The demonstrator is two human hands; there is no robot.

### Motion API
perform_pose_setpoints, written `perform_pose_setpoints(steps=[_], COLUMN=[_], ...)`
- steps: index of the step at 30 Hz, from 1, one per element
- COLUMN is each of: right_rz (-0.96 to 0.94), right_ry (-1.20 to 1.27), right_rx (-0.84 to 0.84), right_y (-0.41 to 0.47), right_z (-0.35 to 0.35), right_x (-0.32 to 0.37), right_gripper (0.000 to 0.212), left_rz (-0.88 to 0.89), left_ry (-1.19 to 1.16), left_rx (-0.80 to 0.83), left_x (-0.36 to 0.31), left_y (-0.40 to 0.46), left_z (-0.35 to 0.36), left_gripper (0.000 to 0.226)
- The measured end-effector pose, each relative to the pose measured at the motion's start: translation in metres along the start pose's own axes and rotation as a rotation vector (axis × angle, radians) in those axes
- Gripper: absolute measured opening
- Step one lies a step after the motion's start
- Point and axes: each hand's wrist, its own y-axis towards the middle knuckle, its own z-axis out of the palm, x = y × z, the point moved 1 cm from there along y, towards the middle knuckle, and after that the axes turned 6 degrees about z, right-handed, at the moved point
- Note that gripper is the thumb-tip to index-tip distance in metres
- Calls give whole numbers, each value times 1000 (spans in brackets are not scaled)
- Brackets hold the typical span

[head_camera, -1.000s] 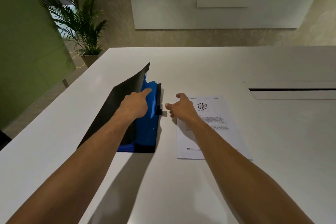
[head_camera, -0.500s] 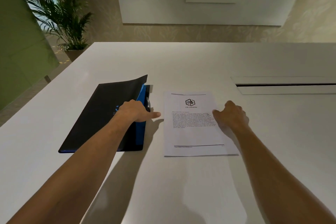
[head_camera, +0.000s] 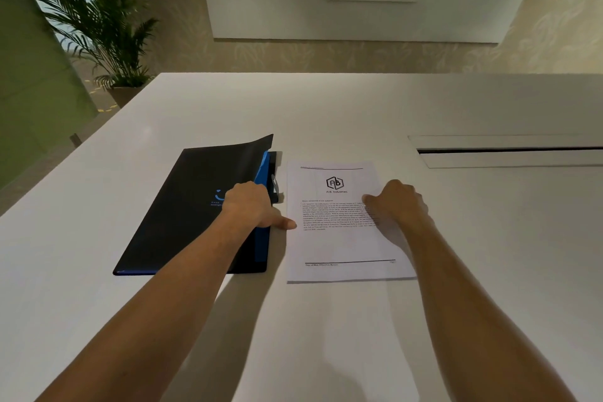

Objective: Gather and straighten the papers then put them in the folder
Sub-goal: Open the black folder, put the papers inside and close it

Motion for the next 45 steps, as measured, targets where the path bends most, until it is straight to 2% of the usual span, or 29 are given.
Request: perform_pose_setpoints(steps=[7,15,18,22,27,29,32,34,40,45], right_rz=[73,40,14,72,93,99,62,63,104,36], right_ry=[130,132,150,206,266,332,362,363,383,373], right_rx=[-13,-11,-43,-4,19,60,95,78,129,244], right_y=[7,13,12,9,10,12,12,13,30,36], right_z=[0,6,10,7,8,9,11,11,7,15], right_x=[-10,-14,-10,0,-7,-8,-9,-10,-16,-22], right_gripper=[25,27,18,44,56,51,21,14,16,23], left_rz=[18,45,39,35,37,36,37,36,16,4], left_ry=[46,73,67,49,54,47,52,58,35,8], left_rx=[-10,0,-4,-10,-13,-11,-13,-13,-5,-8], left_x=[1,1,1,1,1,1,2,2,1,1], left_y=[1,5,4,3,4,4,3,2,0,-3], left_z=[2,4,4,3,4,3,3,4,3,3], left_gripper=[73,74,72,71,71,71,70,71,70,72])
